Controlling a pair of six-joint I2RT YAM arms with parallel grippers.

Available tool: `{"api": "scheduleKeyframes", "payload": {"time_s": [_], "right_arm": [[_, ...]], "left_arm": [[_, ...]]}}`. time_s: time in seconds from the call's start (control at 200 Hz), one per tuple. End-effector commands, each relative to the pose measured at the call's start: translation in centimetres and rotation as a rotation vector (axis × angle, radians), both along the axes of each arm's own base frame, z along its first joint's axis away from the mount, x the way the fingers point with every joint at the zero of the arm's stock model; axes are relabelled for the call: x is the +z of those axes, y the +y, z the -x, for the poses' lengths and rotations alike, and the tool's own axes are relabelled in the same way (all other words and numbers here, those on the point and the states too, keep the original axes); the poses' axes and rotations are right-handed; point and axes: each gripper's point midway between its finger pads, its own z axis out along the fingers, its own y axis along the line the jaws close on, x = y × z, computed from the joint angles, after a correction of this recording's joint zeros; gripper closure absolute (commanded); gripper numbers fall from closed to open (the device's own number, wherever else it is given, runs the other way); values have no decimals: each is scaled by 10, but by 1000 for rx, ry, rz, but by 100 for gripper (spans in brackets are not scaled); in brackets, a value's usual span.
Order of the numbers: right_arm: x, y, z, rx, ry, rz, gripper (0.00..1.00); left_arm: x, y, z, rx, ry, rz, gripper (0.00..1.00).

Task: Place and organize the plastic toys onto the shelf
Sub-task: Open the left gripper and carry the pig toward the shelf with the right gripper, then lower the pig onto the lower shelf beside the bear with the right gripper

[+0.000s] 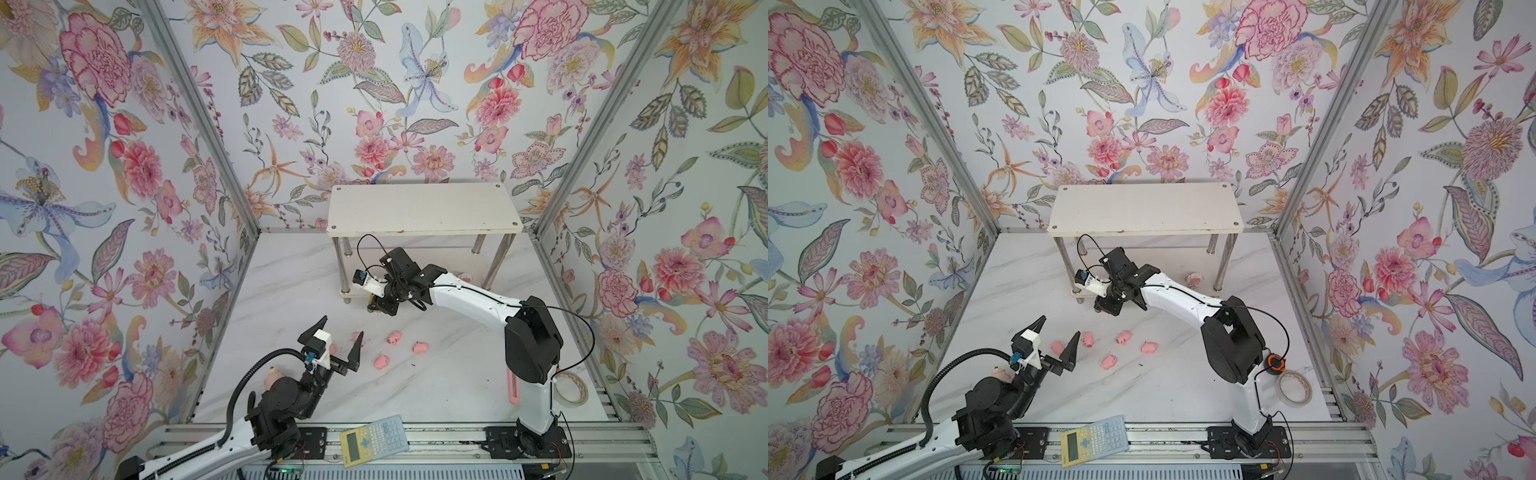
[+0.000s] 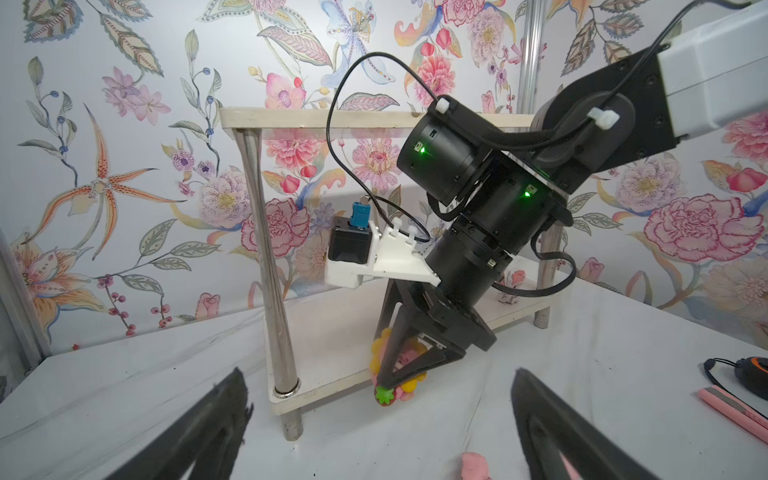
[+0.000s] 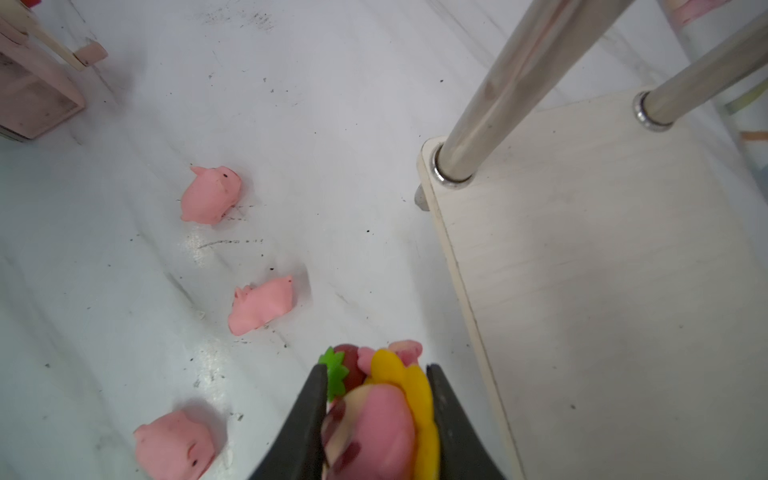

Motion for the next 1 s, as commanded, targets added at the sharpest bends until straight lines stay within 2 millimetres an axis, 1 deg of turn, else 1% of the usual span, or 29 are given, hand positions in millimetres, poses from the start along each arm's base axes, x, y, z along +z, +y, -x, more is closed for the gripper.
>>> {"api": "scheduleKeyframes", "payload": {"time_s": [0.0, 0.075, 0.16, 0.32, 0.39, 0.585, 0.706, 0.996], "right_arm": [[2, -3, -20, 89, -110, 70, 100], [-1, -4, -29, 115, -131, 104, 100], [-13, -7, -40, 126, -143, 152, 100], [-26, -13, -60, 125, -145, 200, 100], [-32, -15, -65, 130, -139, 213, 99], [-44, -19, -71, 141, -137, 252, 99], [-45, -22, -76, 133, -140, 257, 98], [-35, -23, -82, 142, -160, 244, 96]], "left_arm": [[-15, 3, -4, 33, 44, -34, 1], [-17, 1, -5, 35, 53, -53, 1], [-19, -1, -7, 45, 66, -76, 1], [-21, -3, -10, 58, 79, -91, 1], [-21, -4, -11, 59, 80, -90, 1], [-22, -4, -13, 68, 85, -91, 1], [-24, -6, -14, 65, 92, -94, 1], [-25, -11, -16, 59, 96, -108, 1]]}}
